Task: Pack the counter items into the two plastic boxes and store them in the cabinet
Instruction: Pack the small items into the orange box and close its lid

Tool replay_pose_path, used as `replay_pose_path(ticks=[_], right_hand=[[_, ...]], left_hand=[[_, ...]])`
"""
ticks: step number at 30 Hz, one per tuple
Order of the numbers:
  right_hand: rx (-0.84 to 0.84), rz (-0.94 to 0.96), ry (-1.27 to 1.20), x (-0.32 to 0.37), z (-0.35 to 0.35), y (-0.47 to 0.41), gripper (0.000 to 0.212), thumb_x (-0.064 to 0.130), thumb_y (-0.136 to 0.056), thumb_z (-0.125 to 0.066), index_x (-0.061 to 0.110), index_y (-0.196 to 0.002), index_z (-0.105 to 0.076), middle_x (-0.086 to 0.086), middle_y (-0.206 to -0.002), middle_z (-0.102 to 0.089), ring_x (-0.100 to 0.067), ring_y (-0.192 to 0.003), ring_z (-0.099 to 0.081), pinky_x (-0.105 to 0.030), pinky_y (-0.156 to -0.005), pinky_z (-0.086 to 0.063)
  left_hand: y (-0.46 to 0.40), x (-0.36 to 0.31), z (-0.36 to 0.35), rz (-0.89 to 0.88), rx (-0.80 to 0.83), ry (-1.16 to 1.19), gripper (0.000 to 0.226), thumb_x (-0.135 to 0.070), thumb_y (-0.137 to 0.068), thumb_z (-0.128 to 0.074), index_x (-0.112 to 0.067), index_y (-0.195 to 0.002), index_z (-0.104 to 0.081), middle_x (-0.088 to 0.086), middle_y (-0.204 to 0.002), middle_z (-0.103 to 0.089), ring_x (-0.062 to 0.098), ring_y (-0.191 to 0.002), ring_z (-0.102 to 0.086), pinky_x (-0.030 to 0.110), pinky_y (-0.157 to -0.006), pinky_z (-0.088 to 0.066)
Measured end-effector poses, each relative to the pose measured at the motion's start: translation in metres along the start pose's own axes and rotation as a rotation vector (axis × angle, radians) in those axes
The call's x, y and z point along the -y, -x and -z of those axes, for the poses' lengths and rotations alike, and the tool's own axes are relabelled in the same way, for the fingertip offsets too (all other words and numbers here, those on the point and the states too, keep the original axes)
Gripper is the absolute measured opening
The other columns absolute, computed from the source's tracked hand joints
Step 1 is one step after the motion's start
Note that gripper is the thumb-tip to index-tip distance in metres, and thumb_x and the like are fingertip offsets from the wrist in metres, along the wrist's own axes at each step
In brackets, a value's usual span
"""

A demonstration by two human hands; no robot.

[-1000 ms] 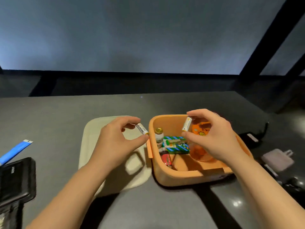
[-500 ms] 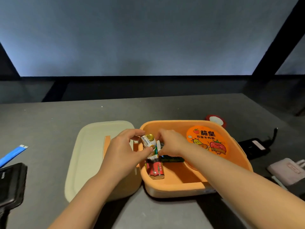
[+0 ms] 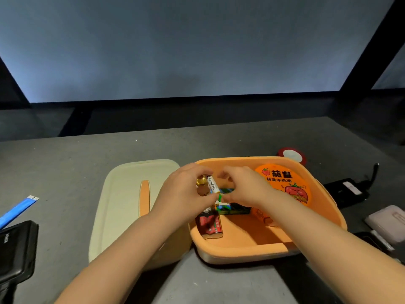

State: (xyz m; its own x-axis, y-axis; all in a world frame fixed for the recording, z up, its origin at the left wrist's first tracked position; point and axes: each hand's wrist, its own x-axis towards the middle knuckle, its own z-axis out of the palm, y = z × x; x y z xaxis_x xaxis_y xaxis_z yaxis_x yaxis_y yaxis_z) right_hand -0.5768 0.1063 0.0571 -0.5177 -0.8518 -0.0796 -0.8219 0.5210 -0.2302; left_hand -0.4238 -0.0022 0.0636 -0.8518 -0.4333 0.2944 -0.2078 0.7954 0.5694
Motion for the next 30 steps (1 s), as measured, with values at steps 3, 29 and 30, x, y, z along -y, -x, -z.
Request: replay_pose_path(ticks=[3,29,30], right_hand=[[-0.14,-0.01,-0.048,-0.006,0.018,0.029,0.058,0.036,-0.072,-0.079,0.03,-0.124,-0.054,0.011,-0.125,-0.06,-0.011,-0.114,-0.056,-0.036,-0.086,-0.054],[-0.314,-0.018,-0.285,-0.001,0.022,0.072,0.044,0.031,-0.076,-0.076,0.037,-0.115,-0.058,0.02,-0.112,-0.062,0.0,-0.106,-0.054,-0.026,-0.087,-0.049],[-0.309,-0.02,-0.284,0.001,0.022,0.072,0.044,0.03,-0.076,-0.076,0.037,-0.115,-0.058,0.019,-0.112,-0.062,-0.001,-0.106,-0.054,-0.026,-0.087,-0.049]], left_hand=[[-0.029,-0.008,-0.009,-0.133,0.106,-0.226,0.048,-0.045,-0.072,-0.07,-0.031,-0.117,-0.059,-0.011,-0.112,-0.062,0.01,-0.102,-0.055,0.028,-0.084,-0.044],[-0.07,-0.01,-0.05,-0.203,0.54,-0.628,0.027,-0.023,-0.084,-0.063,-0.016,-0.11,-0.065,0.005,-0.108,-0.063,0.025,-0.094,-0.061,0.039,-0.08,-0.054],[-0.068,-0.011,-0.044,-0.188,0.501,-0.586,0.029,-0.025,-0.084,-0.064,-0.018,-0.112,-0.064,0.003,-0.11,-0.064,0.024,-0.097,-0.06,0.038,-0.081,-0.053]])
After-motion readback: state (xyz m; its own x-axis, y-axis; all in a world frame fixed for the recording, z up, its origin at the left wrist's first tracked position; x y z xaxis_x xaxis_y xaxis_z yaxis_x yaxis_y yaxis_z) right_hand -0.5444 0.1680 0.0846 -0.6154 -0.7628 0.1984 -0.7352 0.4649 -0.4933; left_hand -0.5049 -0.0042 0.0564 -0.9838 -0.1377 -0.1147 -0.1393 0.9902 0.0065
